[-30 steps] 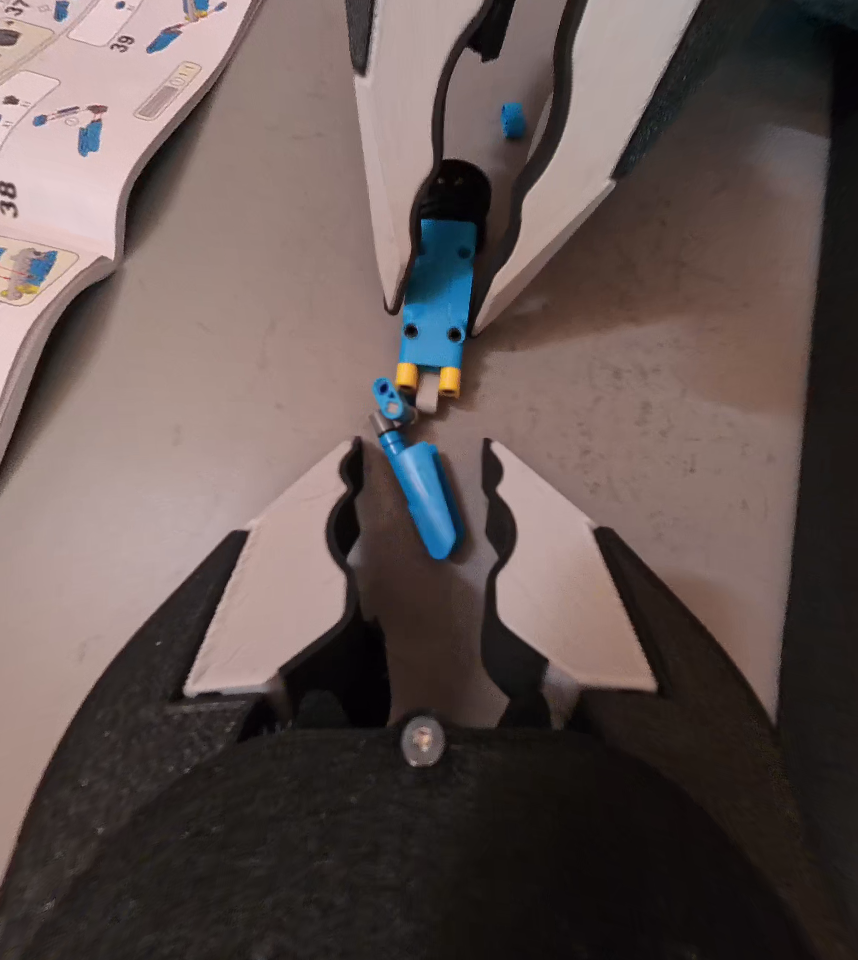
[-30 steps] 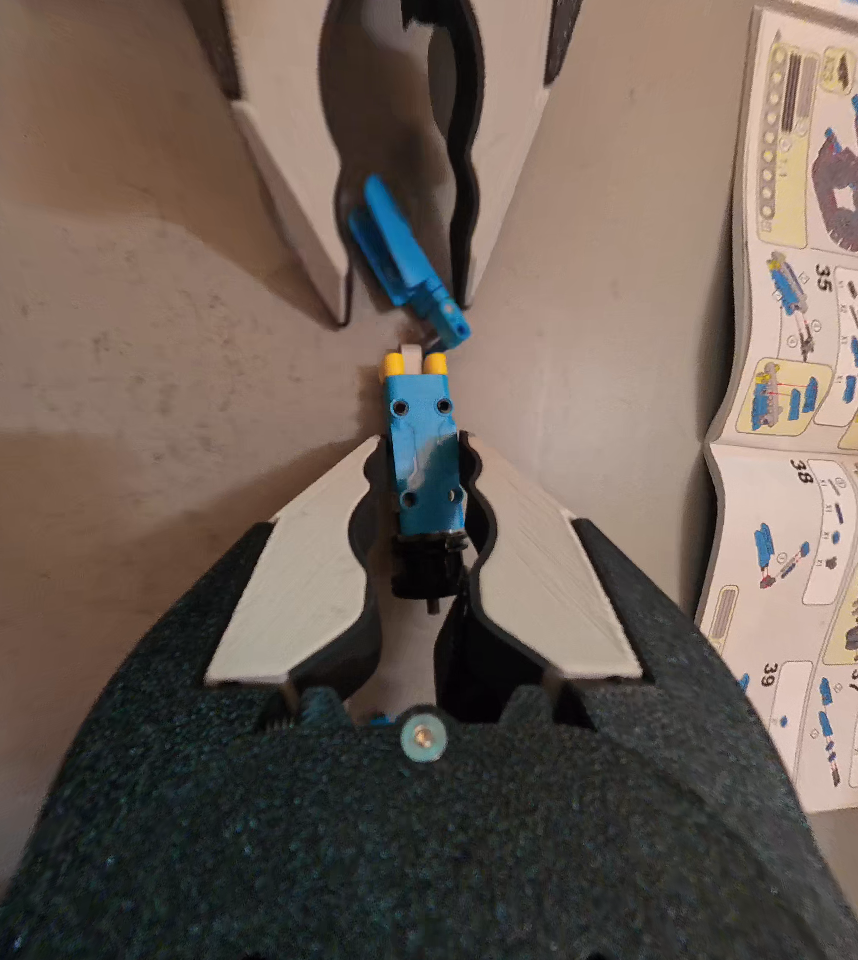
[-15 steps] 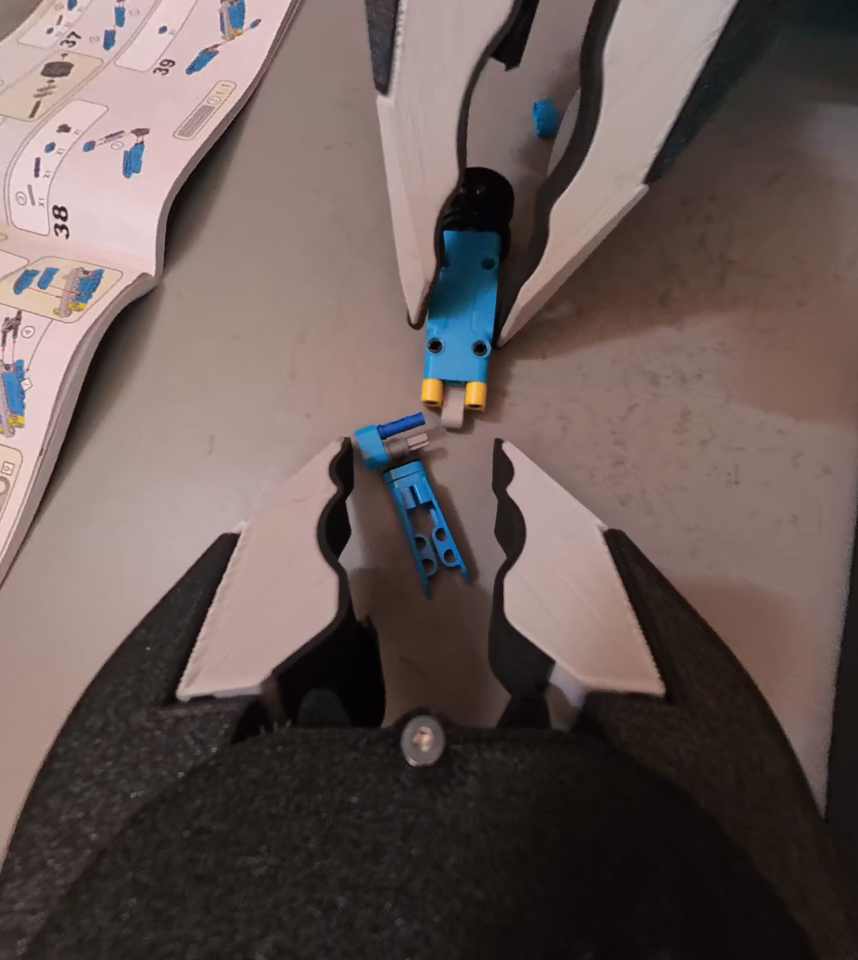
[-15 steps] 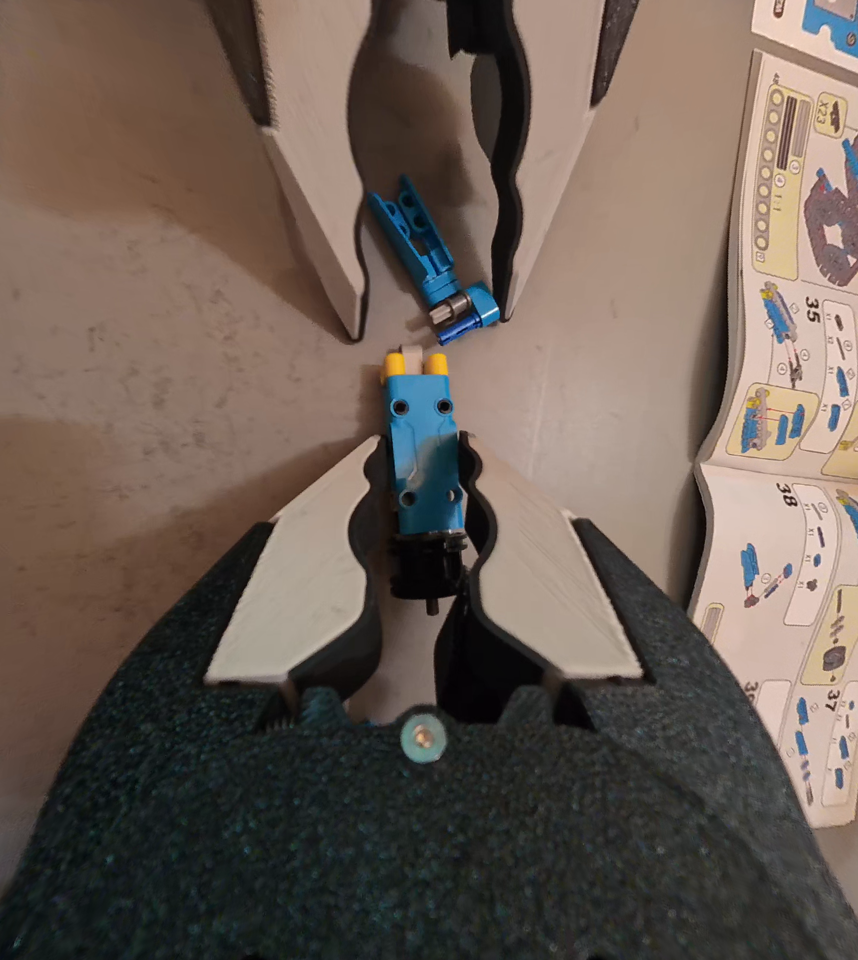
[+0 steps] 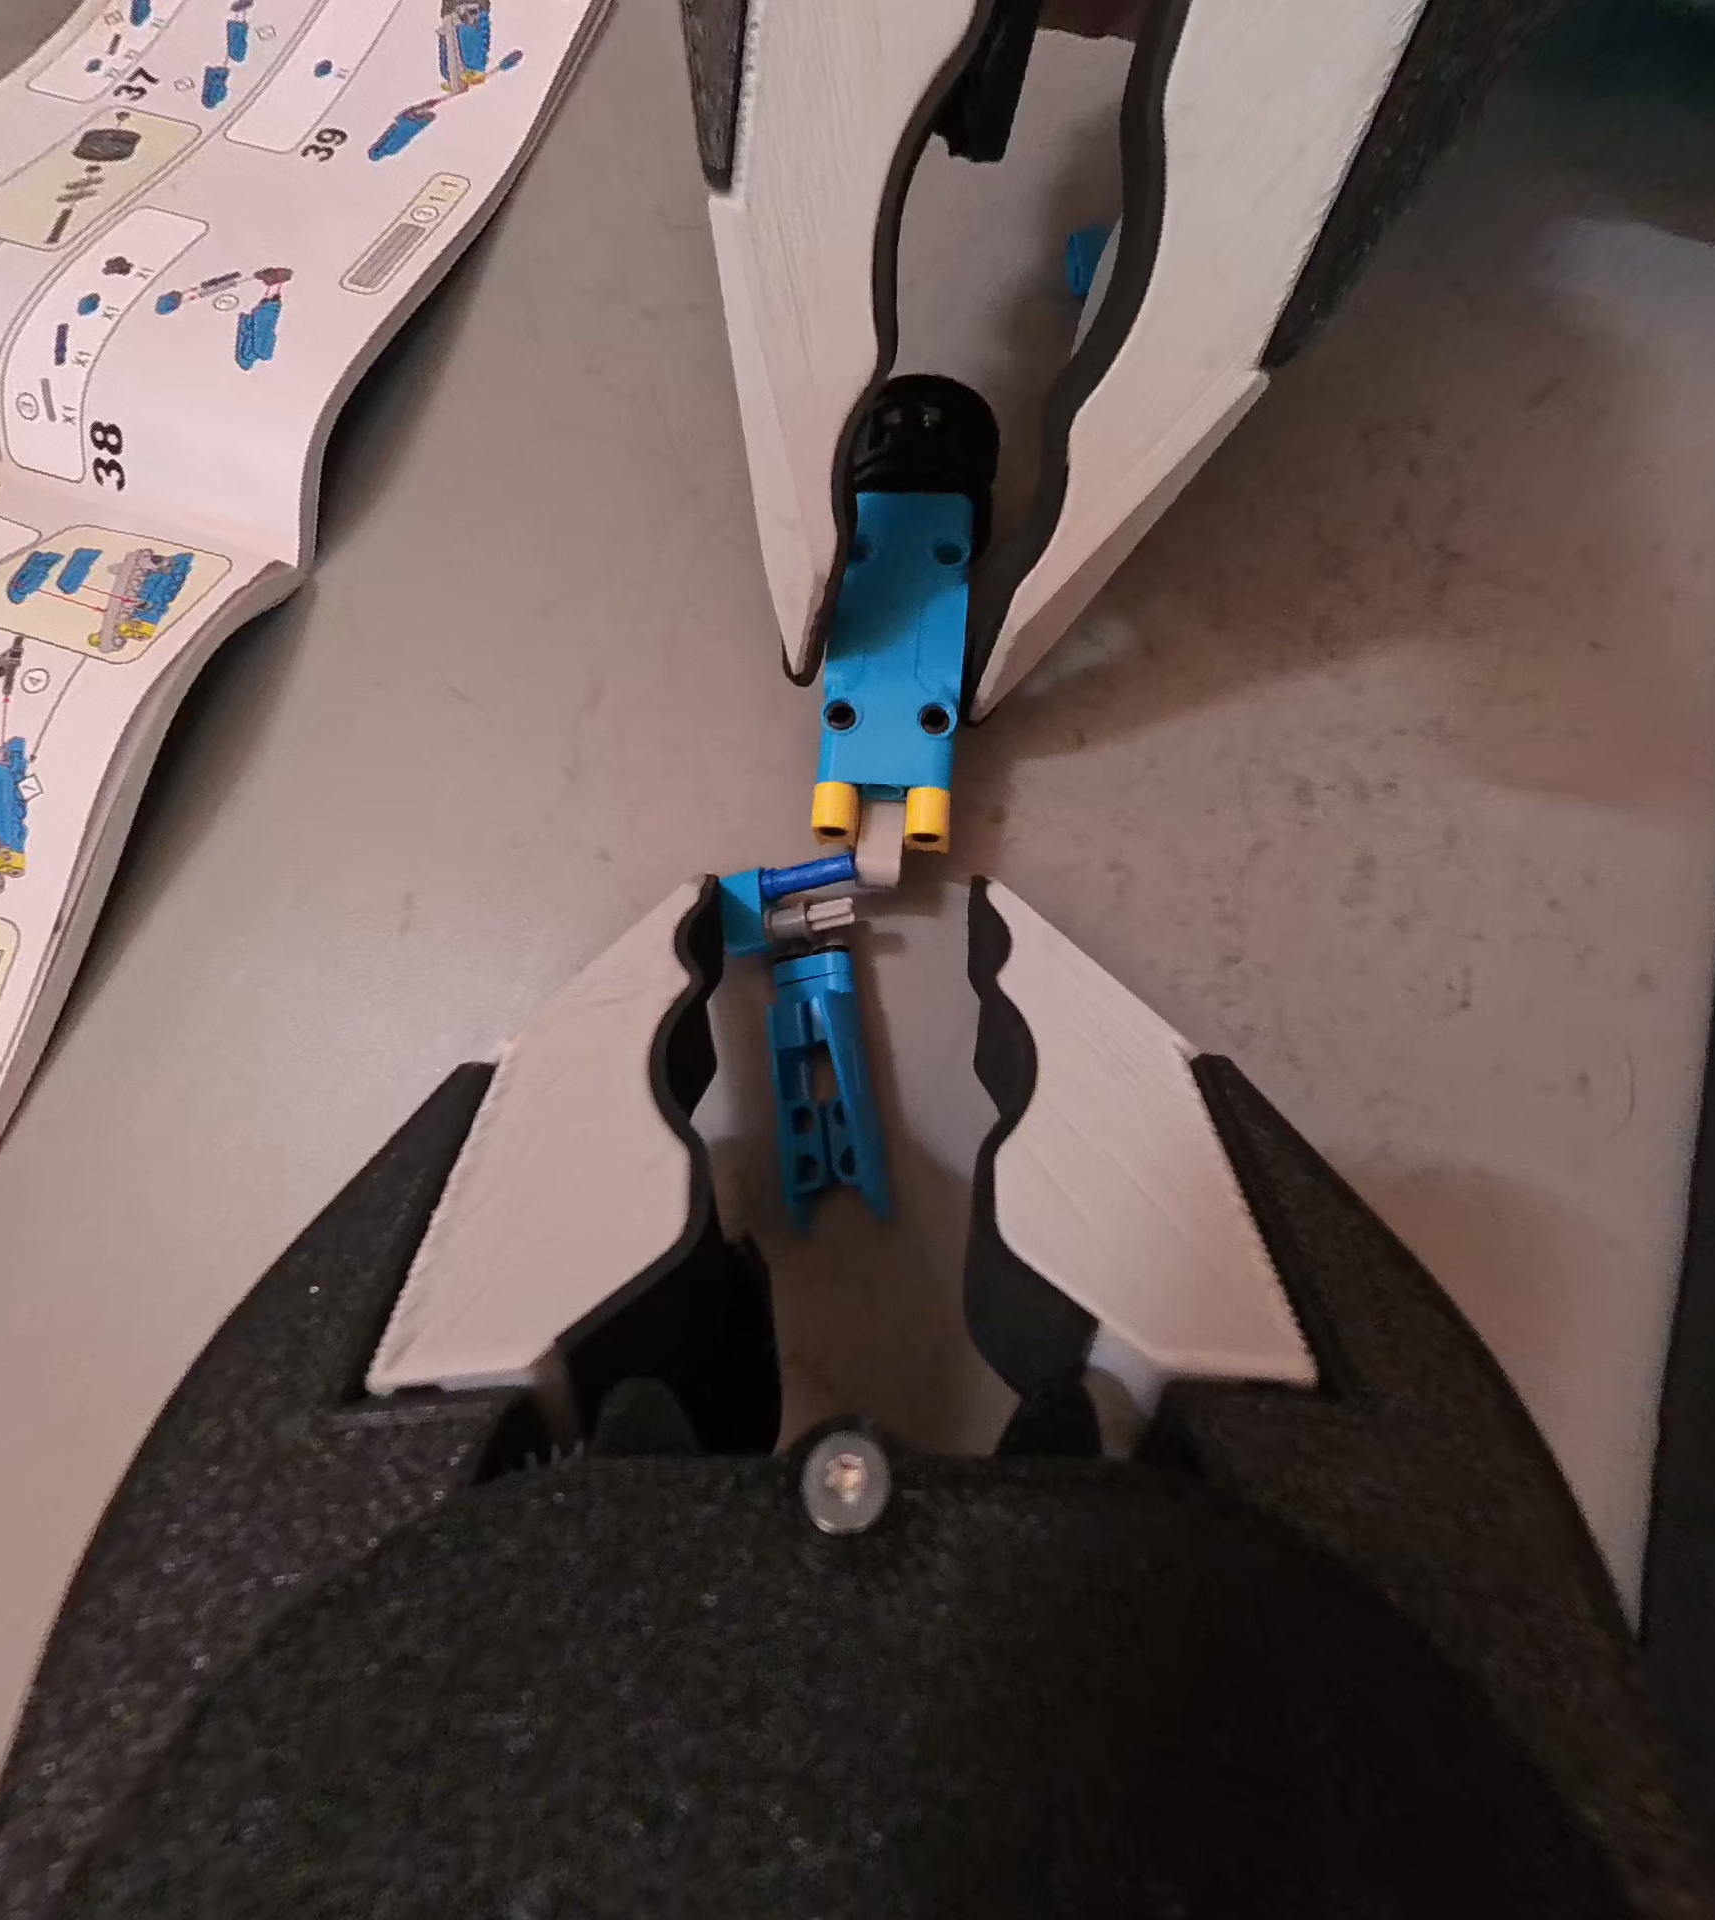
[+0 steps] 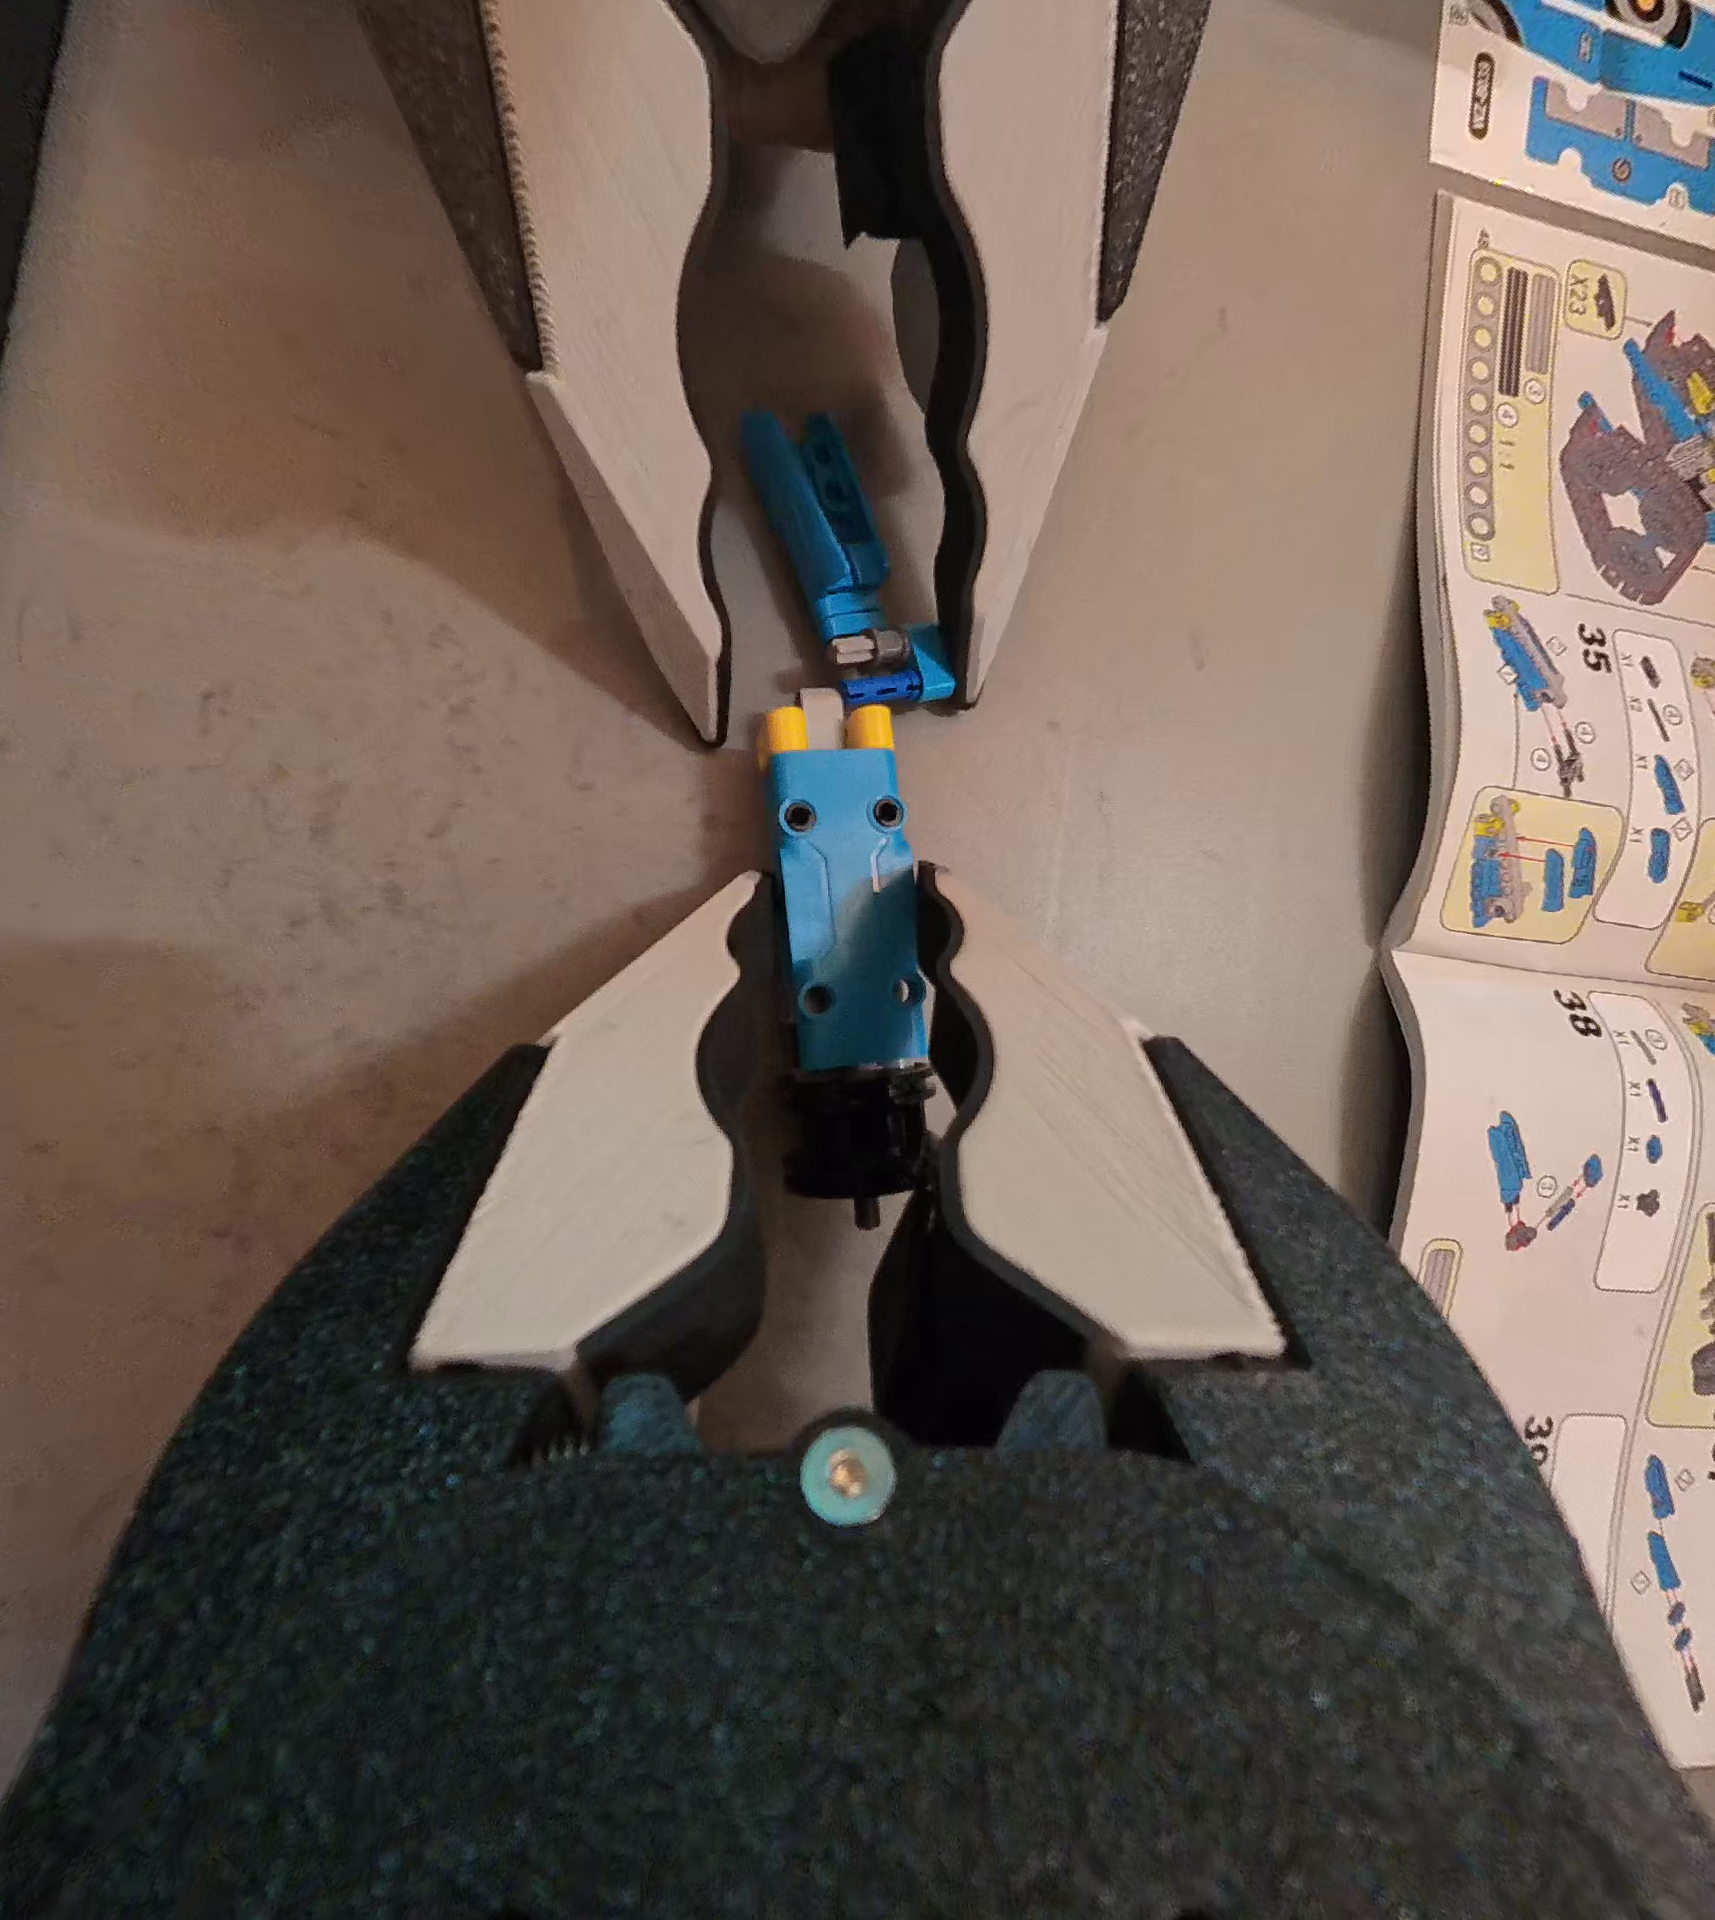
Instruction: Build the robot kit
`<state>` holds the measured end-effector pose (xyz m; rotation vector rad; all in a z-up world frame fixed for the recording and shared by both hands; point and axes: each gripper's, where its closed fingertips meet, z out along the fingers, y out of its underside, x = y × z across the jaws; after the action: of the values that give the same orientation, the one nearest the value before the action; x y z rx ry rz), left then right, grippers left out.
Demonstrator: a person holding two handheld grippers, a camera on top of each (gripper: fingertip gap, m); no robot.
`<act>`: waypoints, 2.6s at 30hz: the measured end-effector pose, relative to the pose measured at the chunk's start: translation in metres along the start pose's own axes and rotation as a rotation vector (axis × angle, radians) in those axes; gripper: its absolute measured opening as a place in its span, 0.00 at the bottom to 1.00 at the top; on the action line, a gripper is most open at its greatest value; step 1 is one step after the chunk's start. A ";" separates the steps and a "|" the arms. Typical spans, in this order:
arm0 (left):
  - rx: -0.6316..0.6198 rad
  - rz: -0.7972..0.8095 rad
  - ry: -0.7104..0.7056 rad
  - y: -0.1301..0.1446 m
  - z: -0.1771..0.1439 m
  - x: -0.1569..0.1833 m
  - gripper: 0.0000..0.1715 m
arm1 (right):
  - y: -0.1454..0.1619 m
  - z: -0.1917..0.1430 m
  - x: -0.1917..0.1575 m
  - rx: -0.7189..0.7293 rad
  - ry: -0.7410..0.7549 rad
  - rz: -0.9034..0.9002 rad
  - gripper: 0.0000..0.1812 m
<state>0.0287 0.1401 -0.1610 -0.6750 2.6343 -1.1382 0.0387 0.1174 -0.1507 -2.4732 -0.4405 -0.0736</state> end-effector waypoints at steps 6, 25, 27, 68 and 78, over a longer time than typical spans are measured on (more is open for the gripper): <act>0.000 0.000 0.006 0.000 0.000 0.001 0.26 | 0.000 0.001 -0.005 -0.009 -0.016 -0.007 0.14; 0.003 -0.020 0.006 -0.003 0.003 -0.003 0.19 | 0.001 0.000 -0.001 -0.016 0.020 -0.052 0.14; 0.004 -0.028 0.021 -0.003 0.003 -0.003 0.19 | 0.001 0.000 0.000 -0.017 0.053 -0.109 0.14; 0.011 0.054 0.047 -0.003 0.004 0.004 0.16 | -0.003 0.003 -0.021 -0.012 -0.107 0.022 0.27; 0.012 0.061 0.055 -0.003 0.004 0.006 0.17 | 0.000 0.012 -0.017 -0.072 -0.122 0.035 0.14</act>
<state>0.0258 0.1331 -0.1613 -0.5643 2.6718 -1.1709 0.0225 0.1196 -0.1626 -2.5648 -0.4535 0.0766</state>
